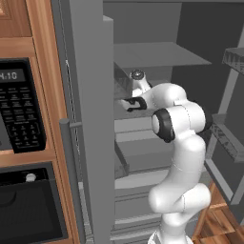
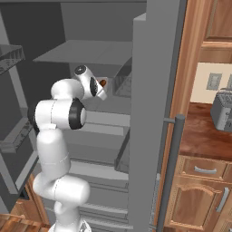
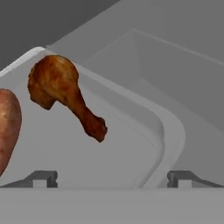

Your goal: Place the tupperware containing the chicken drumstick and sweet potato meal in the microwave. Close the microwave door and press the start button to reheat the meal.

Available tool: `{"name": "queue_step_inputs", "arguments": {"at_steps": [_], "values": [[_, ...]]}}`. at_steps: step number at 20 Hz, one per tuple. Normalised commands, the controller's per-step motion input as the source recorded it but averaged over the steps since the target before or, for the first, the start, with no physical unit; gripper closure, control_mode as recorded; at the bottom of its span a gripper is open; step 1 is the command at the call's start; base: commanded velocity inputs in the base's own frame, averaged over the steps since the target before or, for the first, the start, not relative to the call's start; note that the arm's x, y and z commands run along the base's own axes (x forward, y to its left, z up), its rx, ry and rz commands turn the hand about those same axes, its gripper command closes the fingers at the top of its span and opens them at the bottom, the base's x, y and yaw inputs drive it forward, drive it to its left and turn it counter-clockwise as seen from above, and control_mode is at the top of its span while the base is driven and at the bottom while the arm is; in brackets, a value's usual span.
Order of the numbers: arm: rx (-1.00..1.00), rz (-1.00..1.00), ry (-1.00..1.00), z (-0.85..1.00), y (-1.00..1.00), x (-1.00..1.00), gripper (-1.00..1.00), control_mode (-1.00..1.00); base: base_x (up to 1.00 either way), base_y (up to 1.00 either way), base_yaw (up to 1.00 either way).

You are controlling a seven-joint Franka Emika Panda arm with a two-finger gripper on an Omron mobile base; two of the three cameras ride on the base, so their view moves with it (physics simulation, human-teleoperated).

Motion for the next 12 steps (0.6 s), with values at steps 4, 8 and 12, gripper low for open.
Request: {"name": "queue_step_inputs", "arguments": {"at_steps": [4, 8, 12], "values": [[0.0, -0.05, 0.05, -0.34, 0.0, 0.34, -1.0, -1.0, 0.0, 0.0, 0.0], [0.0, -0.07, 0.06, -0.65, 0.0, 0.1, 1.0, -1.0, 0.0, 0.0, 0.0], [0.0, -0.05, 0.02, -0.74, 0.0, 0.04, 1.0, -1.0, 0.0, 0.0, 0.0]]}}
